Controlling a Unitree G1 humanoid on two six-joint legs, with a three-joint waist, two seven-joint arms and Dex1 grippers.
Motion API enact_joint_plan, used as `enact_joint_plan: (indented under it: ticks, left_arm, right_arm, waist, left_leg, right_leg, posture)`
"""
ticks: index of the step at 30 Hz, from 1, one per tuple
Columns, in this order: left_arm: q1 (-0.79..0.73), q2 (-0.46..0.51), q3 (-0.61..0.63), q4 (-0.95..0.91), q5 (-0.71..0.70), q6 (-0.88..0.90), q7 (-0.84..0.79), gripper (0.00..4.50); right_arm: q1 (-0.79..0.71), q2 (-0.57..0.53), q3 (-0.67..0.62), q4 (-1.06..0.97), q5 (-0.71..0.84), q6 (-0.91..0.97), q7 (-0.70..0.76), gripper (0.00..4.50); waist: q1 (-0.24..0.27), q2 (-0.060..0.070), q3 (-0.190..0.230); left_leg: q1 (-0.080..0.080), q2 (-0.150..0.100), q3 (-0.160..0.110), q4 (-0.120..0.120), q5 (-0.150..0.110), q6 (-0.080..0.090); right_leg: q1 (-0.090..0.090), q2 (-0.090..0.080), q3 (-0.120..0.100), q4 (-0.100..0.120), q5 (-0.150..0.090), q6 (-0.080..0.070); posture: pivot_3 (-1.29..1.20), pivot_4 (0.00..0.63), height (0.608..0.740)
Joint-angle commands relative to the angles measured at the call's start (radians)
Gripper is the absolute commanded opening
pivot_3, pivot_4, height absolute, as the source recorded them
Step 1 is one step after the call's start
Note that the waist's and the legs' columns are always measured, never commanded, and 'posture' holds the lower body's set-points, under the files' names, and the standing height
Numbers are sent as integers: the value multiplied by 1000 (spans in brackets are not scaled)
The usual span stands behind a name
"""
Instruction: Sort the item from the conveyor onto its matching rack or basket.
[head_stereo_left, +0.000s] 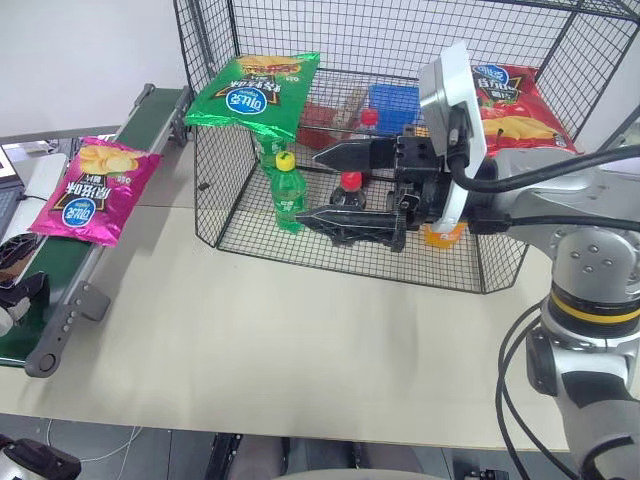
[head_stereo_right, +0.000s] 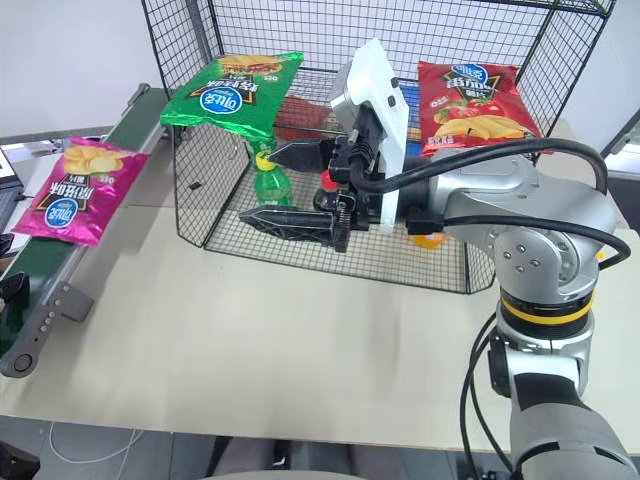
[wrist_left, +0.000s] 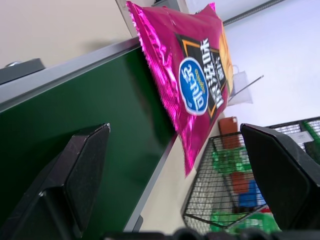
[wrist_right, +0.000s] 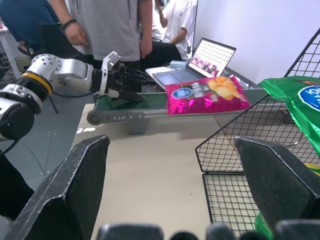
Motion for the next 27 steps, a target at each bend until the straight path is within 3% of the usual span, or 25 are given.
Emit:
enact_joint_plan:
  ticks: [1,20,24,27]
  left_arm:
    - [2,36,6,8,-16,-2,-13,4500]
    - [17,-4,-20,-19,-16,-46,-32,4500]
    - [32,-21,-9,-62,-41,-60,-42,3419]
    - [33,-23,-5,-82,-59,-63,-41,1947]
  right_arm:
    - [-26,-12,-14,-36,20,-5,-9,4398]
    - [-14,-31,-21,-60,65,-2,-63,4398]
    - [-31,-29,4,-4,24,-31,-34,4500]
    - [-30,-30,9,7,8,-41,-21,4500]
  waist:
    - [1,0,0]
    - [3,0,0]
    - [2,0,0]
    - [1,0,0]
  left_leg:
    - [0,0,0,0,0,0]
    - [0,0,0,-1,0,0]
    - [0,0,0,-1,0,0]
    - [0,1,0,-1,0,0]
  right_leg:
    - [0,0,0,0,0,0]
    - [0,-3,0,-1,0,0]
    - [0,-3,1,-1,0,0]
    - [0,-3,0,-2,0,-1]
  posture:
    - [0,150,740]
    - [0,150,740]
    - [0,150,740]
    - [0,150,740]
